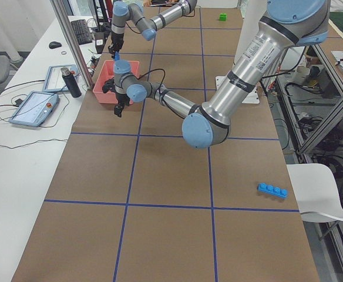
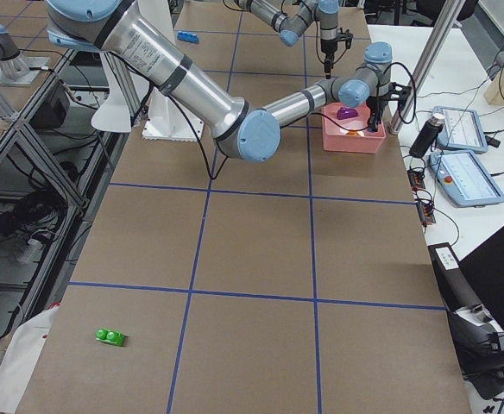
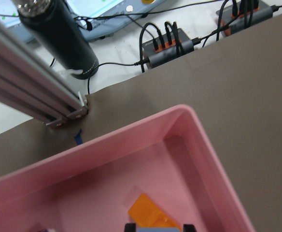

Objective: Put all blocks into box

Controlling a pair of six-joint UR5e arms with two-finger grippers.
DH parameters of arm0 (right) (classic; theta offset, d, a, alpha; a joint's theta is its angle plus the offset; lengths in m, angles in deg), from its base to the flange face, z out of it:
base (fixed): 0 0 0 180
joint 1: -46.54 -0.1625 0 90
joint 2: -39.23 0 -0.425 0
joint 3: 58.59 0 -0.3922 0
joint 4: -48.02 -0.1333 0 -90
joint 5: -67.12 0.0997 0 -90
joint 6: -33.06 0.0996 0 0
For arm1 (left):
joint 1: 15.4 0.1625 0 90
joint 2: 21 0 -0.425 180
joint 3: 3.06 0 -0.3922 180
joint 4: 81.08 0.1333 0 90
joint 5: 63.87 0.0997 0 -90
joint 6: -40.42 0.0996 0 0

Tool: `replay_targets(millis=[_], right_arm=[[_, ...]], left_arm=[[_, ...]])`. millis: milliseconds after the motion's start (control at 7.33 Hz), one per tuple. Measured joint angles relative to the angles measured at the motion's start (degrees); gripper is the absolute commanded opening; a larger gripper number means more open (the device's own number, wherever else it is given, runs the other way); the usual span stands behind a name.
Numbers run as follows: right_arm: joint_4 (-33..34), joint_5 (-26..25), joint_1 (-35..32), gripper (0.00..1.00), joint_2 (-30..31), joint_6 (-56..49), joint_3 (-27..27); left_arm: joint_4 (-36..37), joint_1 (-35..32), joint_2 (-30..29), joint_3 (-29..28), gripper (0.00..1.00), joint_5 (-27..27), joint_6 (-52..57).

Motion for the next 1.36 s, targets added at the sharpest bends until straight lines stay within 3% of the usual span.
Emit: replay_targets(millis=[136, 409, 682, 955, 1364], right_arm=[[0.62, -1.89, 2.04, 1.00, -1.33, 0.15, 1.48], [3.97, -0.81, 2.30, 1.00, -1.72, -1.53, 1.21], [12.73, 1.79, 0.94, 1.00, -0.04, -7.13, -5.33], [16.92, 4.30, -0.95, 1.00, 4.82, -11.92, -13.14], [17.69, 6.74, -2.74, 1.00, 9.65, -16.20, -18.92]], left_arm=[[-0.02, -0.55, 4.73, 3.67, 1.00, -0.55, 0.76], [-0.19, -0.79, 15.95, 11.68, 1.00, -0.76, 0.52], [-0.34, -0.84, 27.21, 19.98, 1.00, -0.45, -0.25], [-2.12, -0.77, 40.18, 27.03, 1.00, -0.23, 0.04], [-22.09, 0.20, 62.78, 30.04, 1.00, -1.76, 0.02]])
